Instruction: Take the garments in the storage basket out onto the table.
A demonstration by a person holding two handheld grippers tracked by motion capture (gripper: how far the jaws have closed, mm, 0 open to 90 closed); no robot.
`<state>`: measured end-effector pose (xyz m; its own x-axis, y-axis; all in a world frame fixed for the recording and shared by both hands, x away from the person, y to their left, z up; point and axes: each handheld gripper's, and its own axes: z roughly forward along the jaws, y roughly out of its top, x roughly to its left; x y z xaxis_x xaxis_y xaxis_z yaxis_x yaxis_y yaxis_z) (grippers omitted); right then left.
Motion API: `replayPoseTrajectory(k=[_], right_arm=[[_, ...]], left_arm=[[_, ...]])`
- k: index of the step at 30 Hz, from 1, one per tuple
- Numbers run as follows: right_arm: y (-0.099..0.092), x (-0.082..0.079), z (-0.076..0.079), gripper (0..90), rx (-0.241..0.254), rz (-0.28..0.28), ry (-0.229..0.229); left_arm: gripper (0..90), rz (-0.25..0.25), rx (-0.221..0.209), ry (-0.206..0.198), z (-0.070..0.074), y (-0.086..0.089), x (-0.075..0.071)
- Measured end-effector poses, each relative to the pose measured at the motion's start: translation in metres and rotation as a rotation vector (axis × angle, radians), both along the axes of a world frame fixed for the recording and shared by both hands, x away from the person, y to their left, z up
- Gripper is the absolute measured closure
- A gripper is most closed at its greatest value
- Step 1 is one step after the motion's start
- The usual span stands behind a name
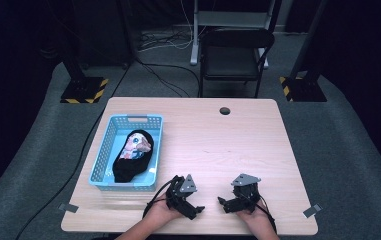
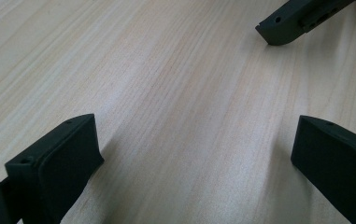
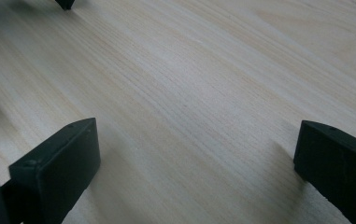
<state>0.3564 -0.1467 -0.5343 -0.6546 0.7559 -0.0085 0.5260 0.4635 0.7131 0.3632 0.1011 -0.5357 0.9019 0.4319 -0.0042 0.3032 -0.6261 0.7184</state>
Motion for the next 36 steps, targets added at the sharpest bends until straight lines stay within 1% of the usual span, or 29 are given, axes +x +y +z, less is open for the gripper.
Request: replayPoseTrajectory(k=[2,5,8,11,13,14,15,18,23,36], right_arm=[[0.000,0.000,0.000,0.0,0.000,0.000,0.000],[0.000,0.000,0.000,0.0,-0.002,0.002,-0.001],[0.000,0.000,0.000,0.0,-0.002,0.002,-0.001],[0.000,0.000,0.000,0.0,-0.002,0.002,-0.001],[0.000,0.000,0.000,0.0,-0.002,0.002,-0.001],[0.000,0.000,0.000,0.0,-0.002,0.002,-0.001],[0.000,0.000,0.000,0.0,-0.002,0.002,-0.001],[0.000,0.000,0.000,0.0,-0.002,0.002,-0.001],[0.000,0.000,0.000,0.0,-0.002,0.002,-0.001],[0.000,0.000,0.000,0.0,-0.002,0.002,-0.001]], left_arm=[[2.3,0.000,0.002,0.005,0.001,0.000,0.000],[4.0,-0.001,0.000,0.022,0.003,0.003,0.001],[4.3,0.001,0.003,0.027,0.005,0.003,0.001],[4.3,0.002,-0.002,0.020,0.008,0.004,0.001],[4.3,0.001,-0.018,0.014,0.014,0.005,0.000],[4.3,0.001,-0.018,0.014,0.014,0.005,0.000],[4.3,0.002,-0.029,0.012,0.018,0.006,0.000],[4.3,0.001,-0.042,0.008,0.023,0.007,-0.001],[4.5,-0.002,-0.052,-0.005,0.031,0.008,-0.004],[4.8,0.010,-0.072,-0.020,0.043,0.013,-0.004]])
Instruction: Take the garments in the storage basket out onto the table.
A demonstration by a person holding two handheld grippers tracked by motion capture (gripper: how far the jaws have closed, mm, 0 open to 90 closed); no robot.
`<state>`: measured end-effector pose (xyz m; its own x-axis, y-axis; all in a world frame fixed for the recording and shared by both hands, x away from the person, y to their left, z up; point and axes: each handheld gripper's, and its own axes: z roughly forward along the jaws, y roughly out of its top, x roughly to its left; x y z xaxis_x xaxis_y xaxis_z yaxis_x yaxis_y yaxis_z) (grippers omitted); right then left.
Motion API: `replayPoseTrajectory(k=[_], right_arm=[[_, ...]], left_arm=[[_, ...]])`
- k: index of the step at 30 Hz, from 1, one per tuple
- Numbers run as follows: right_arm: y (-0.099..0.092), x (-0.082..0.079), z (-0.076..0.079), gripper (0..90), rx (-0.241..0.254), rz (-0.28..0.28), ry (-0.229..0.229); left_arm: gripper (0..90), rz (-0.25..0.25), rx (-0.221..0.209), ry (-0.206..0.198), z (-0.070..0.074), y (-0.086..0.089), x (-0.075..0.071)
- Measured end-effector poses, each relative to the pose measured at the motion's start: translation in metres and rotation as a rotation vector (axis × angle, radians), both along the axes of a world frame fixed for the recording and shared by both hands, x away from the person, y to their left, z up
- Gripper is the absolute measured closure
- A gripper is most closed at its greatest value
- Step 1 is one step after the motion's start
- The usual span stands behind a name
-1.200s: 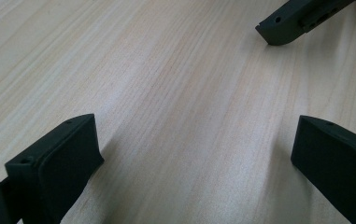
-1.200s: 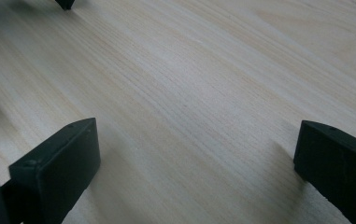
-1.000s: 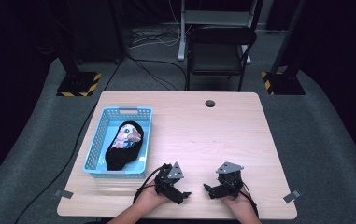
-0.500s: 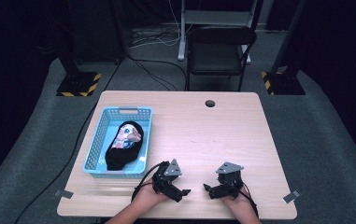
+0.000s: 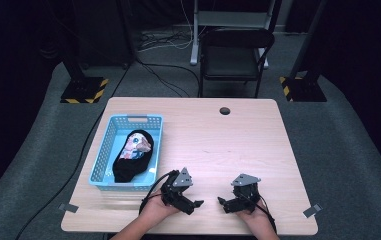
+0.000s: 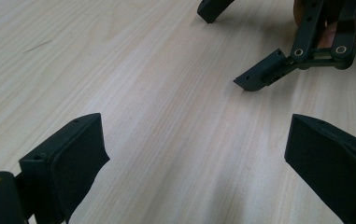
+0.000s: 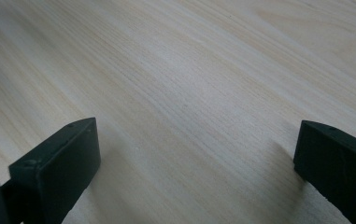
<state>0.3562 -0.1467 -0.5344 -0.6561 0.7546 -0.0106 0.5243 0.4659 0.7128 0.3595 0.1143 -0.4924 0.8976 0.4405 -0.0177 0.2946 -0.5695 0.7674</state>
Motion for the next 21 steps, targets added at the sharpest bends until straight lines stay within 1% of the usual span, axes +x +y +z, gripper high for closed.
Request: replayPoseTrajectory(k=[4,8,13,21], right_arm=[[0.000,0.000,0.000,0.0,0.000,0.000,0.000],[0.000,0.000,0.000,0.0,0.000,0.000,0.000],[0.000,0.000,0.000,0.0,0.000,0.000,0.000],[0.000,0.000,0.000,0.0,0.000,0.000,0.000]], left_arm=[[4.8,0.011,-0.006,-0.005,0.004,0.004,0.002],[4.9,0.025,-0.024,-0.009,0.009,0.009,0.003],[5.0,0.035,-0.036,-0.012,0.014,0.012,0.004],[5.3,0.040,-0.039,-0.017,0.018,0.016,0.005]])
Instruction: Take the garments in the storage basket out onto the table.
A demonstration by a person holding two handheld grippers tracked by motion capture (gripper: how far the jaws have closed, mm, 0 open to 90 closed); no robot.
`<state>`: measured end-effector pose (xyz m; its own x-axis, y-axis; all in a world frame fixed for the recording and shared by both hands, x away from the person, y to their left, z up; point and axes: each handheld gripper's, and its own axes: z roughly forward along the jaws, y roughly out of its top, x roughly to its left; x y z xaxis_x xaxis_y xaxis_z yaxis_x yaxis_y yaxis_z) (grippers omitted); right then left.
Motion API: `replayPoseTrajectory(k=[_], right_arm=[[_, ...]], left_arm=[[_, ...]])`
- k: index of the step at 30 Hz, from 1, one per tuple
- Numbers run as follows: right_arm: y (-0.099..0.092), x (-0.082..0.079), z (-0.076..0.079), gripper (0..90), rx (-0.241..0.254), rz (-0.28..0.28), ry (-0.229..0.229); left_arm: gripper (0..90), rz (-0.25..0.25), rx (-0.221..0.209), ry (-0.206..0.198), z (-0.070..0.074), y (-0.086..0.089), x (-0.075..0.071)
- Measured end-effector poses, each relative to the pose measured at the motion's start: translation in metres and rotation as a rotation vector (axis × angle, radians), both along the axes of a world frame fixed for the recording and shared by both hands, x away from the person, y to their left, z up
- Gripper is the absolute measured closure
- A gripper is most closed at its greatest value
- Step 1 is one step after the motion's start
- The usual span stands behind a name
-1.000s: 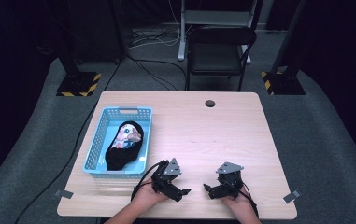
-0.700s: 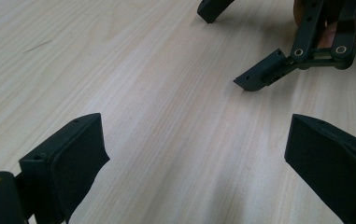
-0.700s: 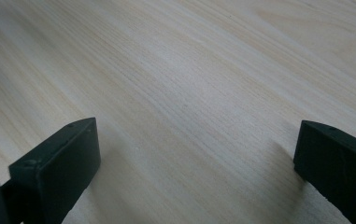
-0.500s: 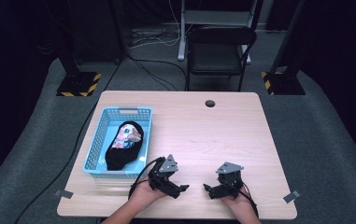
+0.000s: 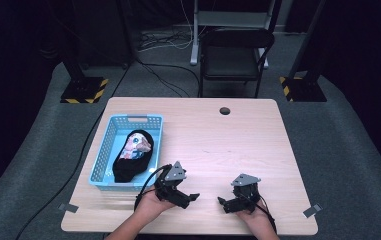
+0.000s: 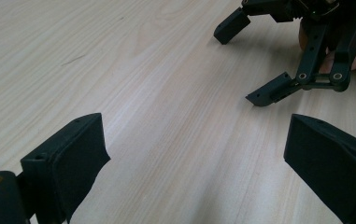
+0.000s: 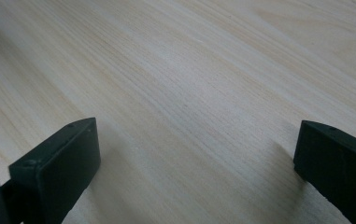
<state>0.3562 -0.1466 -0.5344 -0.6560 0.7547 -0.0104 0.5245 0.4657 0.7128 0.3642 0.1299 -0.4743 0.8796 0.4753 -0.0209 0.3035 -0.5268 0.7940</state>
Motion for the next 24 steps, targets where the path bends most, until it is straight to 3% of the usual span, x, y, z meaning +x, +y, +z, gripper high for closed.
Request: replayPoseTrajectory(k=[24], right_arm=[[0.000,0.000,0.000,0.0,0.000,0.000,0.000]], left_arm=[[5.5,0.037,-0.024,-0.008,0.012,0.013,0.004]])
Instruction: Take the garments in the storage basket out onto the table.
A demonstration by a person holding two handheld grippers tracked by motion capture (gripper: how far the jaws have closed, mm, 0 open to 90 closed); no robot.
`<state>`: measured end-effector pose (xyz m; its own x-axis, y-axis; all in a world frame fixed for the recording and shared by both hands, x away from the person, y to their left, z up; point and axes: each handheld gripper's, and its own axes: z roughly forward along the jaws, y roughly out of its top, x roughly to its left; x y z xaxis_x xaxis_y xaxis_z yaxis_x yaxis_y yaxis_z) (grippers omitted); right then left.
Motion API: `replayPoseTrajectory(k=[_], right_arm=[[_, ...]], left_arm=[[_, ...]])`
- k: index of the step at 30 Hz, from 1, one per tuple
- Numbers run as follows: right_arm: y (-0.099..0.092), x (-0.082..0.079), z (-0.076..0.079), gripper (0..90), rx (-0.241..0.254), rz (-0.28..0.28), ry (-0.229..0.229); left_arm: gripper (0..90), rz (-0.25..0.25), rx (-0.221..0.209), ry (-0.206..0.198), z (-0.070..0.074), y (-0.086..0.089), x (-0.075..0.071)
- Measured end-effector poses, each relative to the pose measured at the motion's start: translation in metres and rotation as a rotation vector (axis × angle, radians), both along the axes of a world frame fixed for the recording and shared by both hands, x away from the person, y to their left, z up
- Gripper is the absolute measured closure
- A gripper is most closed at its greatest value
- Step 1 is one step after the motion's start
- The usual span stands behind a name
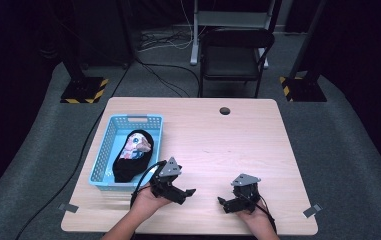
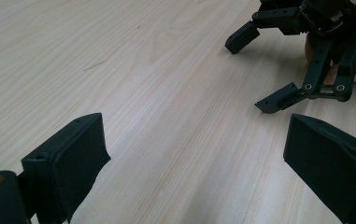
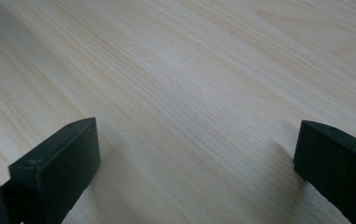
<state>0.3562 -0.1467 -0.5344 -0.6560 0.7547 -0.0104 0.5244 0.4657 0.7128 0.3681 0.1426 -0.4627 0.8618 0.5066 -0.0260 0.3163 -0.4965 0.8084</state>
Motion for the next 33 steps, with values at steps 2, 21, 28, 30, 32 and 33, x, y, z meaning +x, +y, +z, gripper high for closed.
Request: replayPoseTrajectory(k=[2,21,28,30,32,33], right_arm=[[0.000,0.000,0.000,0.0,0.000,0.000,0.000],[0.000,0.000,0.000,0.0,0.000,0.000,0.000],[0.000,0.000,0.000,0.0,0.000,0.000,0.000],[0.000,0.000,0.000,0.0,0.000,0.000,0.000],[0.000,0.000,0.000,0.0,0.000,0.000,0.000],[0.000,0.000,0.000,0.0,0.000,0.000,0.000]], left_arm=[[5.5,0.004,0.000,0.000,0.001,0.001,0.001],[5.7,0.030,-0.018,-0.002,0.007,0.011,0.004],[5.7,0.047,-0.029,-0.002,0.010,0.017,0.006],[5.7,0.053,-0.031,-0.005,0.011,0.019,0.006],[5.7,0.060,-0.035,-0.006,0.012,0.021,0.007],[5.7,0.062,-0.036,-0.004,0.012,0.022,0.007]])
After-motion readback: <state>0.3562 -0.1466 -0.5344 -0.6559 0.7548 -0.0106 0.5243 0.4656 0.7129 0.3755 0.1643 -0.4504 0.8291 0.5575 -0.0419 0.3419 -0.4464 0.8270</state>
